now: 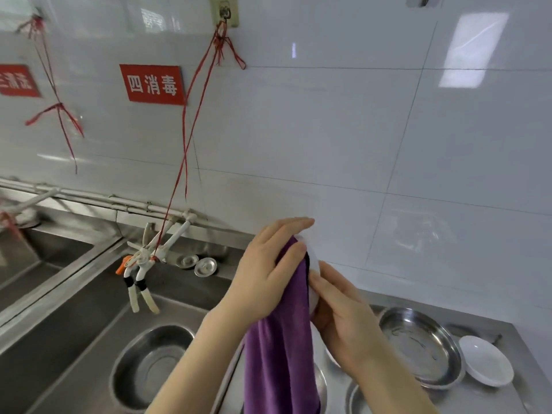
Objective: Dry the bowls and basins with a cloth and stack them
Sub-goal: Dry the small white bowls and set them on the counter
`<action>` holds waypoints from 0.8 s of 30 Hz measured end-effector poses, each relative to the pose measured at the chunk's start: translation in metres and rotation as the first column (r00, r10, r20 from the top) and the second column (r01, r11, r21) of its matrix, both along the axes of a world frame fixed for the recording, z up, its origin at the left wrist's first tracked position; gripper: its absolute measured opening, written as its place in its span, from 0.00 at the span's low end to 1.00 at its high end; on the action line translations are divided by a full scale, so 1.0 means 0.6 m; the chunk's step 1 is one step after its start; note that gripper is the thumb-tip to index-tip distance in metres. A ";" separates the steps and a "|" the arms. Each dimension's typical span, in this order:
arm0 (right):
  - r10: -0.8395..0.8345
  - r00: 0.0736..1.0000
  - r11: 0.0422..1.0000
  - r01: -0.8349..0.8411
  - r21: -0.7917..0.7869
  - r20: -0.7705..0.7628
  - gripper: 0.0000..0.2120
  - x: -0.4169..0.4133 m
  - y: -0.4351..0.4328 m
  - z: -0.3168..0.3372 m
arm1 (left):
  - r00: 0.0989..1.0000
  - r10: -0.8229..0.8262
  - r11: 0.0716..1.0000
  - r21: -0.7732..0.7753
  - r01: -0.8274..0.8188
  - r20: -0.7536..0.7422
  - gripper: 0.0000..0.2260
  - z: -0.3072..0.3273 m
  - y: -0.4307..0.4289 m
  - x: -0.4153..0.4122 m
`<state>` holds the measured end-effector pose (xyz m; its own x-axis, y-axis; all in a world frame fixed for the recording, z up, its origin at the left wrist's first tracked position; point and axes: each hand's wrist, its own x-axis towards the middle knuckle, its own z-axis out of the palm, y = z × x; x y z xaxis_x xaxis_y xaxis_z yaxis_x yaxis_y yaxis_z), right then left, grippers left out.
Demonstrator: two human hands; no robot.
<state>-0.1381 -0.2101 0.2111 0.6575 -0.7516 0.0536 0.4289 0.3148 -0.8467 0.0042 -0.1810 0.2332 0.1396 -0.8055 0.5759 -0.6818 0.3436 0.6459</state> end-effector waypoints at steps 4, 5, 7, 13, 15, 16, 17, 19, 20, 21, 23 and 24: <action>0.061 0.993 0.991 -0.072 0.110 0.103 0.17 0.047 0.000 0.014 | 0.982 0.169 0.981 -0.110 -0.159 0.085 0.24 -0.035 0.035 0.031; 0.057 0.992 0.988 -0.073 0.134 0.116 0.18 0.060 -0.002 0.014 | 0.971 0.207 0.973 -0.130 -0.191 0.117 0.25 -0.049 0.041 0.035; 0.051 0.993 0.981 -0.071 0.182 0.109 0.19 0.084 -0.006 0.007 | 0.954 0.254 0.962 -0.148 -0.231 0.161 0.25 -0.074 0.048 0.049; 0.062 0.998 0.966 -0.066 0.249 0.026 0.19 0.150 -0.002 -0.038 | 0.936 0.300 0.954 -0.061 -0.294 0.185 0.23 -0.105 0.037 0.105; 0.092 0.995 0.971 -0.084 0.225 -0.024 0.15 0.170 -0.001 -0.051 | 0.940 0.280 0.959 -0.013 -0.283 0.193 0.22 -0.107 0.026 0.129; 0.103 0.994 0.970 -0.090 0.224 -0.048 0.14 0.179 -0.001 -0.056 | 0.948 0.258 0.964 0.017 -0.266 0.186 0.22 -0.107 0.019 0.144; 0.108 0.991 0.972 -0.090 0.217 -0.073 0.14 0.186 -0.004 -0.063 | 0.958 0.229 0.969 0.049 -0.241 0.170 0.21 -0.107 0.011 0.159; 0.107 0.988 0.977 -0.085 0.193 -0.109 0.14 0.197 -0.014 -0.074 | 0.980 0.170 0.980 0.083 -0.179 0.103 0.20 -0.110 -0.003 0.187; 0.110 0.987 0.979 -0.087 0.183 -0.121 0.15 0.202 -0.021 -0.078 | 0.987 0.151 0.985 0.081 -0.154 0.051 0.20 -0.115 -0.008 0.200; 0.119 0.984 0.980 -0.096 0.177 -0.129 0.16 0.206 -0.030 -0.085 | 0.990 0.143 0.987 0.079 -0.142 -0.012 0.19 -0.123 -0.012 0.211; 0.137 0.980 0.977 -0.108 0.186 -0.147 0.18 0.212 -0.044 -0.095 | 0.972 0.167 0.984 0.088 -0.155 -0.164 0.19 -0.148 -0.019 0.234; 0.138 0.978 0.974 -0.106 0.200 -0.157 0.18 0.215 -0.051 -0.103 | 0.952 0.200 0.979 0.094 -0.183 -0.229 0.19 -0.166 -0.023 0.243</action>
<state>-0.0091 -0.2408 0.1496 0.7320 -0.6506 -0.2020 0.2332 0.5178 -0.8231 0.1503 -0.1949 0.1338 0.4207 -0.7878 0.4499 -0.5552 0.1687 0.8145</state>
